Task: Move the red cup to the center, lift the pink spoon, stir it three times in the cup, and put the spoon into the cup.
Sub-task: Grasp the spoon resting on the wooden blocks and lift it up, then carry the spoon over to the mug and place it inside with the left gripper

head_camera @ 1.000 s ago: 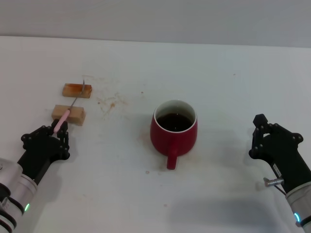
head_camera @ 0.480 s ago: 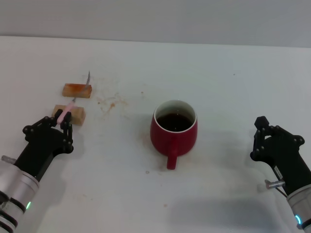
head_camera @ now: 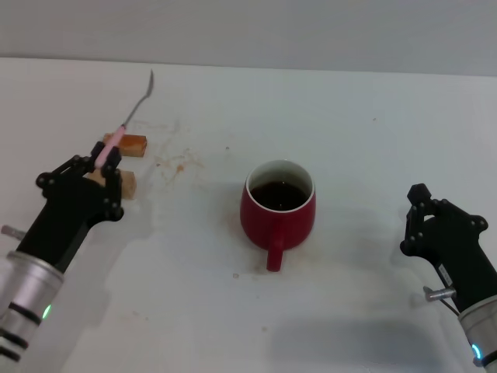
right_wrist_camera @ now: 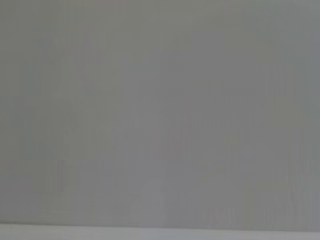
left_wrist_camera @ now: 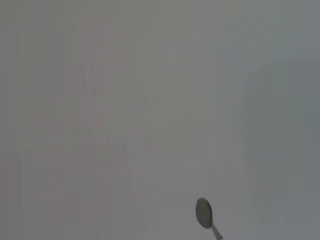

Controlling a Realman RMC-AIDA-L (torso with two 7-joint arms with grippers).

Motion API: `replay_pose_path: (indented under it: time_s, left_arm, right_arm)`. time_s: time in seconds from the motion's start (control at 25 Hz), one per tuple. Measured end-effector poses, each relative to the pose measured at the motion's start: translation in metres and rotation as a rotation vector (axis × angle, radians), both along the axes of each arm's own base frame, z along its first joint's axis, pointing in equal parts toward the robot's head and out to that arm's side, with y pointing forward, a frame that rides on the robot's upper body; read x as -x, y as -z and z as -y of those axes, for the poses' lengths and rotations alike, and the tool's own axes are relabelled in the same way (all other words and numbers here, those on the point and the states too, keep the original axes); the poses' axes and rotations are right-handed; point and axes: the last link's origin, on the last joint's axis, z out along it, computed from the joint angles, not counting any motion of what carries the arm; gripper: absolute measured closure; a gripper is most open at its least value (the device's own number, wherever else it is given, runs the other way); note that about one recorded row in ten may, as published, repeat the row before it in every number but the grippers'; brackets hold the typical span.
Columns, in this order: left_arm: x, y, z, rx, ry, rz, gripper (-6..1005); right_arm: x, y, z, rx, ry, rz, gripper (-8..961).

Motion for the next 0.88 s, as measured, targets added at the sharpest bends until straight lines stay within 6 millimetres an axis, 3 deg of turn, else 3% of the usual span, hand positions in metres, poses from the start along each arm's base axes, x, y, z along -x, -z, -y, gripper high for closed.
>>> replay_pose_path:
  time_s: [0.24, 0.4, 0.68, 0.88]
  left_arm:
    - [-0.018, -0.009, -0.032, 0.149, -0.021, 0.001, 841]
    - [-0.04, -0.036, -0.053, 0.22, -0.015, -0.073, 839]
    - [-0.092, -0.092, -0.087, 0.236, -0.092, -0.29, 834]
    - [-0.133, -0.101, -0.1, 0.27, -0.102, -0.481, 831]
  right_arm:
    - [0.002, -0.004, 0.0, -0.024, -0.013, -0.005, 952]
    - [0.001, -0.005, 0.0, -0.031, -0.014, -0.002, 953]
    - [0.0, -0.007, 0.002, -0.041, -0.01, -0.005, 953]
    - [-0.002, -0.009, 0.002, -0.051, -0.001, -0.003, 953]
